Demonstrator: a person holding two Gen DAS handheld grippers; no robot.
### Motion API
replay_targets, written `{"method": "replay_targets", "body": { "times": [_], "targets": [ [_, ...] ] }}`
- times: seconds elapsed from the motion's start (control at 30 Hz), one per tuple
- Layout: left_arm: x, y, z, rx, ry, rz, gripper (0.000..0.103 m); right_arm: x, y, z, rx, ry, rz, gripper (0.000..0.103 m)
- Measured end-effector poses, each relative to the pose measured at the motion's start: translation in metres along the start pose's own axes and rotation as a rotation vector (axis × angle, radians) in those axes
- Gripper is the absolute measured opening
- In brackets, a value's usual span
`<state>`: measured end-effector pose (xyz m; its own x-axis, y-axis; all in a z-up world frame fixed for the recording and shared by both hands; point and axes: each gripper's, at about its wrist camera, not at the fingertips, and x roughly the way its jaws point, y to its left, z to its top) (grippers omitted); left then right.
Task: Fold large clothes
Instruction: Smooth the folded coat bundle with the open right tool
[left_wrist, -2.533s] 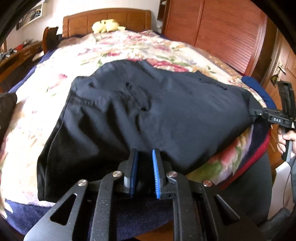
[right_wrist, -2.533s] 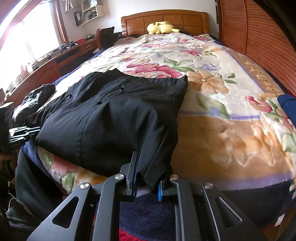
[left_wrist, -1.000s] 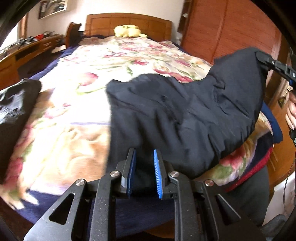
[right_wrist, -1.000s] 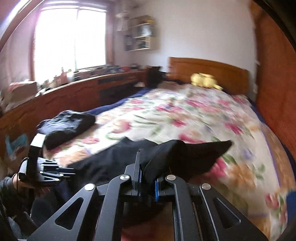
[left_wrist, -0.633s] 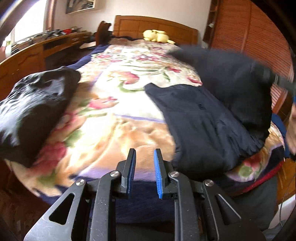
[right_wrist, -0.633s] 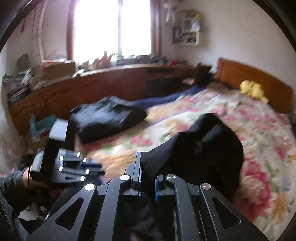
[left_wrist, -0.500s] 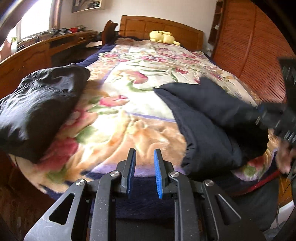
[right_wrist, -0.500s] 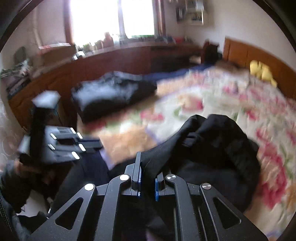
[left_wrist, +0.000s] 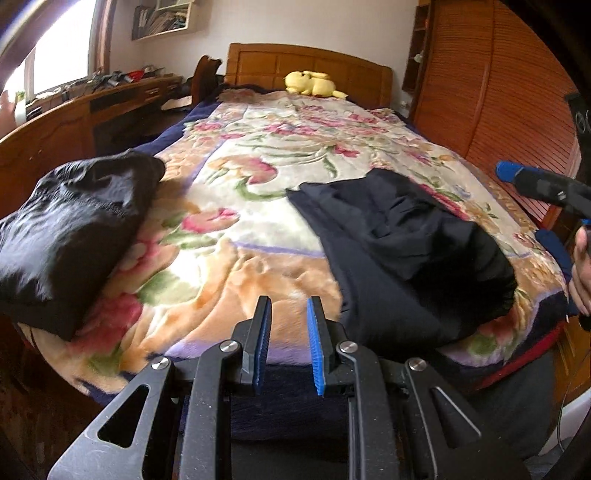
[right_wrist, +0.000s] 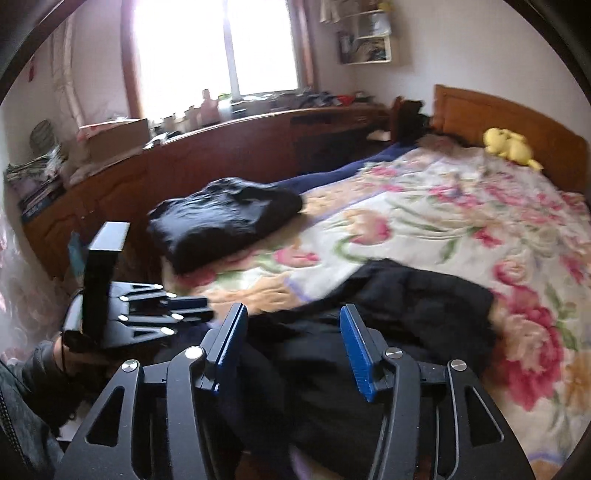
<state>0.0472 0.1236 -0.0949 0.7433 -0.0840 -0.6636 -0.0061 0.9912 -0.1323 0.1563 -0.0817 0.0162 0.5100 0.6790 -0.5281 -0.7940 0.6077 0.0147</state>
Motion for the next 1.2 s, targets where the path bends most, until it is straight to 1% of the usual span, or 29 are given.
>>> {"method": "replay_targets", "body": {
  "times": [0.07, 0.1, 0.13, 0.23, 0.27, 0.3, 0.33, 0.4, 0.5, 0.57, 0.6, 0.67, 0.8, 0.83, 0.93, 1.07, 1.2],
  "targets": [
    [-0.004, -0.007, 0.004, 0.014, -0.012, -0.014, 0.02, -0.013, -0.016, -0.014, -0.001, 0.009, -0.091, 0.054],
    [-0.005, -0.009, 0.006, 0.017, -0.019, -0.019, 0.02, -0.016, -0.025, -0.021, 0.012, 0.024, -0.124, 0.054],
    [-0.008, -0.012, 0.009, 0.019, -0.028, -0.027, 0.02, -0.016, -0.035, -0.03, 0.04, 0.044, -0.136, 0.054],
    [-0.013, -0.019, 0.015, 0.023, -0.053, -0.039, 0.02, -0.006, -0.052, -0.052, 0.114, 0.097, -0.117, 0.053],
    [-0.015, -0.023, 0.018, 0.027, -0.063, -0.039, 0.02, -0.001, -0.054, -0.059, 0.121, 0.108, -0.11, 0.051],
    [-0.016, -0.024, 0.019, 0.029, -0.065, -0.038, 0.02, 0.007, -0.052, -0.065, 0.13, 0.123, -0.088, 0.044],
    [-0.016, -0.027, 0.02, 0.031, -0.066, -0.041, 0.02, 0.016, -0.051, -0.069, 0.143, 0.141, -0.058, 0.043],
    [-0.017, -0.031, 0.022, 0.035, -0.066, -0.054, 0.02, 0.035, -0.044, -0.08, 0.15, 0.165, -0.041, 0.043],
    [-0.015, -0.036, 0.021, 0.046, -0.054, -0.075, 0.02, 0.057, -0.045, -0.086, 0.153, 0.206, -0.026, 0.044],
    [-0.012, -0.04, 0.019, 0.061, -0.04, -0.129, 0.02, 0.065, -0.052, -0.09, 0.191, 0.206, -0.007, 0.043],
    [-0.01, -0.042, 0.018, 0.062, -0.035, -0.142, 0.02, 0.066, -0.055, -0.09, 0.2, 0.205, 0.001, 0.043],
    [-0.004, -0.045, 0.016, 0.063, -0.024, -0.146, 0.02, 0.072, -0.062, -0.084, 0.197, 0.202, 0.008, 0.043],
    [0.008, -0.049, 0.014, 0.066, 0.003, -0.167, 0.021, 0.075, -0.062, -0.082, 0.179, 0.195, 0.0, 0.043],
    [0.01, -0.05, 0.013, 0.067, 0.008, -0.17, 0.021, 0.065, -0.057, -0.09, 0.173, 0.191, -0.004, 0.043],
    [0.022, -0.051, 0.015, 0.064, 0.026, -0.167, 0.021, 0.063, -0.054, -0.094, 0.167, 0.183, -0.01, 0.043],
    [0.031, -0.052, 0.012, 0.067, 0.045, -0.162, 0.021, 0.06, -0.053, -0.094, 0.155, 0.176, -0.015, 0.043],
    [0.034, -0.053, 0.005, 0.084, 0.054, -0.175, 0.021, 0.054, -0.053, -0.09, 0.146, 0.174, -0.005, 0.043]
  ]
}}
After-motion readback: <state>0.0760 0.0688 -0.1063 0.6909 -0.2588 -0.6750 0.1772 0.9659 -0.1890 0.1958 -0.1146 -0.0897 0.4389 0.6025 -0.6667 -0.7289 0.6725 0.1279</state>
